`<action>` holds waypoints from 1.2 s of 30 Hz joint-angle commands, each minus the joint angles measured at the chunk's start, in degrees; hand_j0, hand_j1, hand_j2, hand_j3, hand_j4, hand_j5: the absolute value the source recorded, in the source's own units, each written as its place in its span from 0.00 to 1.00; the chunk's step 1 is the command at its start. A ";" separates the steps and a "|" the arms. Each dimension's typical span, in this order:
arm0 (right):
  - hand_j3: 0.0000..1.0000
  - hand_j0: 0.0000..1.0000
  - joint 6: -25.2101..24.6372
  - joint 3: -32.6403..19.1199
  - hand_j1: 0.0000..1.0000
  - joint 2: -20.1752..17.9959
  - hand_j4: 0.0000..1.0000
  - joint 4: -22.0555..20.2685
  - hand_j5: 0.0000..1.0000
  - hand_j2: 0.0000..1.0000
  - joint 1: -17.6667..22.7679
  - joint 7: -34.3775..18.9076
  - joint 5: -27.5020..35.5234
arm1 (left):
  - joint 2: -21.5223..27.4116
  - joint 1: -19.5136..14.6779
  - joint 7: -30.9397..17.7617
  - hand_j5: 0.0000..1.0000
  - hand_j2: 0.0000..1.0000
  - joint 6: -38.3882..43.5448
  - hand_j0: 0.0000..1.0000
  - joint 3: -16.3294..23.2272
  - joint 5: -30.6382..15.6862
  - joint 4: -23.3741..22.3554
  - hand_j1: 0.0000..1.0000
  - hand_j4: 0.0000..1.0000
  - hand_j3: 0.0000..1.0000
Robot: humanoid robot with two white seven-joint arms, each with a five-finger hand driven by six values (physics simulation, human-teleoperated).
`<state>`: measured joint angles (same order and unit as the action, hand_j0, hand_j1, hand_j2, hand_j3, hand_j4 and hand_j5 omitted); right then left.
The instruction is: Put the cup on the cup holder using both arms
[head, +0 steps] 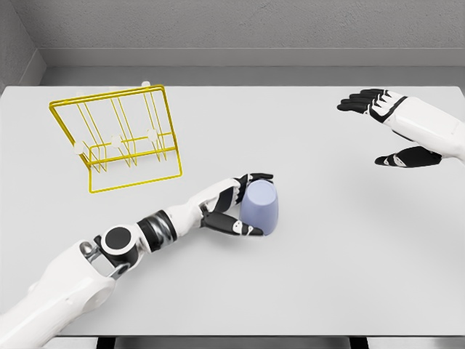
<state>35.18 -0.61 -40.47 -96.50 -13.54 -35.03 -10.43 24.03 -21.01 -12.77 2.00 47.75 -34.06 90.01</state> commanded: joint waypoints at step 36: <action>1.00 1.00 -0.18 -0.01 1.00 -0.04 1.00 -0.26 1.00 1.00 0.18 0.03 0.41 | 10.16 2.29 0.12 0.59 0.59 -0.77 0.59 -14.52 -1.62 12.12 0.59 0.59 0.59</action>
<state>35.18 -0.61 -40.48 -96.59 -13.36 -35.03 -10.43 32.71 -18.72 -12.67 1.29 34.59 -34.97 101.44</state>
